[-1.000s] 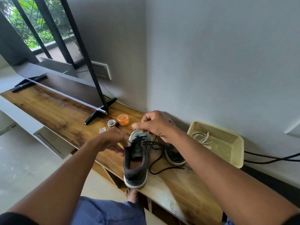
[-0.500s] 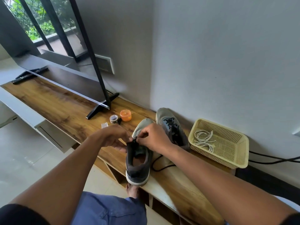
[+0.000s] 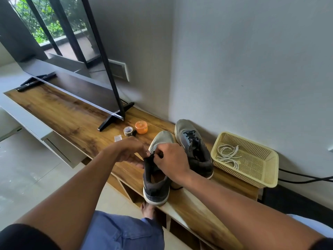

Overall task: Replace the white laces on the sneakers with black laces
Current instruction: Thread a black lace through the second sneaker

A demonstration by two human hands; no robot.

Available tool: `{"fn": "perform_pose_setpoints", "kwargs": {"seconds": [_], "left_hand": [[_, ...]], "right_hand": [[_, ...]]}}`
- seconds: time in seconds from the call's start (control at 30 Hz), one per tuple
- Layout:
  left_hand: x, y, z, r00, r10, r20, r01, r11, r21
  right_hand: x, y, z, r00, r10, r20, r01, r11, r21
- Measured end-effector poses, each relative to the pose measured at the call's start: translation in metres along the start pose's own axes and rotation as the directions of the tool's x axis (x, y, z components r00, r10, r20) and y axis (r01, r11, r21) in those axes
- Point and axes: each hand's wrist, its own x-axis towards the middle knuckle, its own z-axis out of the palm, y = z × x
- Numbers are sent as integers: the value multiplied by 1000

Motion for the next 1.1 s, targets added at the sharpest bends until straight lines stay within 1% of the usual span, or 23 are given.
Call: {"fn": "perform_pose_setpoints", "kwargs": {"seconds": [0.1, 0.23, 0.33, 0.43, 0.6, 0.8, 0.9, 0.97, 1.07, 1.1], "left_hand": [[-1, 2, 2, 1000, 10, -6, -10, 1000, 11], [-5, 4, 6, 1000, 26, -14, -26, 999, 37], [-10, 6, 8, 1000, 31, -7, -31, 999, 18], [-13, 8, 9, 999, 30, -18, -30, 1000, 9], [-15, 9, 11, 998, 45, -32, -43, 998, 38], [-19, 5, 10, 999, 37, 21, -36, 999, -20], [-17, 7, 11, 999, 46, -5, -46, 999, 21], [-17, 8, 12, 998, 63, -31, -61, 996, 67], [-16, 11, 15, 989, 127, -81, -114, 982, 149], [-17, 13, 16, 979, 165, -119, -139, 969, 205]], "right_hand": [[-3, 1, 4, 999, 13, -39, -14, 1000, -25], [-6, 3, 9, 998, 12, -58, -13, 1000, -7], [-8, 4, 12, 994, 45, -99, -44, 999, 13], [-10, 4, 16, 990, 64, -129, -67, 998, -16], [-10, 6, 19, 997, 9, -77, -11, 999, -32], [-9, 8, 17, 999, 43, -18, -43, 999, -12], [-6, 7, 13, 998, 60, 16, -59, 998, -30], [-2, 3, 10, 996, 89, -4, -89, 996, -22], [1, 0, 7, 995, 93, -43, -96, 993, -71], [1, 0, 7, 995, 86, -50, -91, 991, -97]]}}
